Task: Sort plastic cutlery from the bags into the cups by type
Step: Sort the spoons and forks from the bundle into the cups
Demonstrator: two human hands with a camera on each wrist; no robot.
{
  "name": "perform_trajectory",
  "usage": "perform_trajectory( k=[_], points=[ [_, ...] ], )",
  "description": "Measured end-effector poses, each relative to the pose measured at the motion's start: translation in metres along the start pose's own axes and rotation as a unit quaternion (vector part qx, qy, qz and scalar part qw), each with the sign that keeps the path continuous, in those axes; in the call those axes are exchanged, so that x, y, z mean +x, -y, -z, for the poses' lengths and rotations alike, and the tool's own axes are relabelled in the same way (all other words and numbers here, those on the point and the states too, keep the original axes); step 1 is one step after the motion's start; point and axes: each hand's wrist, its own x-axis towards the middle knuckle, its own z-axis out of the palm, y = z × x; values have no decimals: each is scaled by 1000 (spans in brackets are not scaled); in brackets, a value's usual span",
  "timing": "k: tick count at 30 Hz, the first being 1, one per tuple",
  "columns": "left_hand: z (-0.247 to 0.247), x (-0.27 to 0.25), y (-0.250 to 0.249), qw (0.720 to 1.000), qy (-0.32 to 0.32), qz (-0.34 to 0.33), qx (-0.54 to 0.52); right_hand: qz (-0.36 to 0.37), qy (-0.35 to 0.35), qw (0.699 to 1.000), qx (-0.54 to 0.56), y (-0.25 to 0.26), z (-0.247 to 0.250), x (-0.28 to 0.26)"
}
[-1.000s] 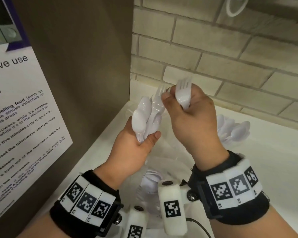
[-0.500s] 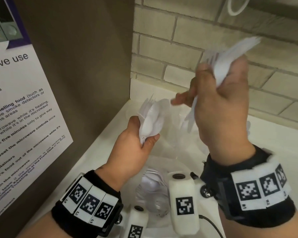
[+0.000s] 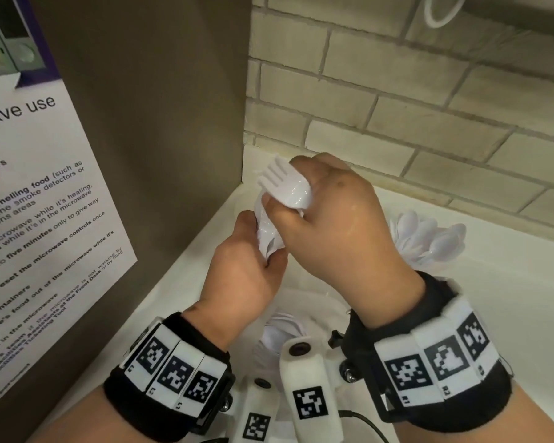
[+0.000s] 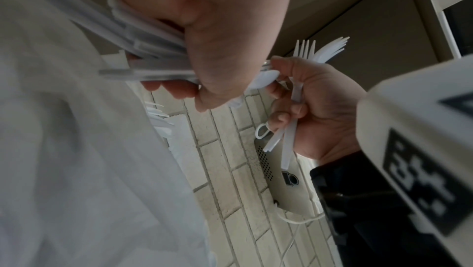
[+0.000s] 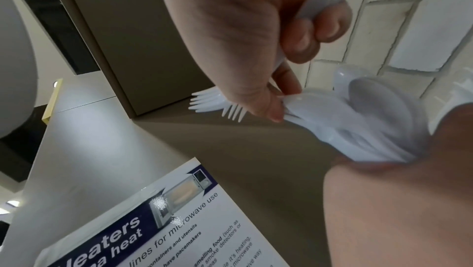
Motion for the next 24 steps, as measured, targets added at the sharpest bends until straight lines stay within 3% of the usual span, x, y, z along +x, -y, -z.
perform_trajectory(
  k=[6,8,11,12,15,19,22,24],
  points=[
    [1,-2,-2,999,8,0,-47,-4,-85,993,76,-1,2,1],
    [0,-3,-2,998,10,0,-64,-42,-51,991,120,-2,7,3],
    [0,-3,-3,997,10,-10,-77,-91,55,984,140,-3,12,4],
    [0,-3,-4,997,12,-10,-79,-98,56,981,156,-2,12,4],
    [0,-4,-4,995,15,-10,-93,-108,-39,965,238,1,17,6],
    [-2,-5,-2,995,49,-16,-85,-94,-181,909,363,0,36,15],
    [-1,-5,0,994,63,-19,-84,-89,-225,897,369,-7,54,22],
    [-1,-6,1,993,69,-31,-93,-86,-218,906,353,-11,61,22]
  ],
)
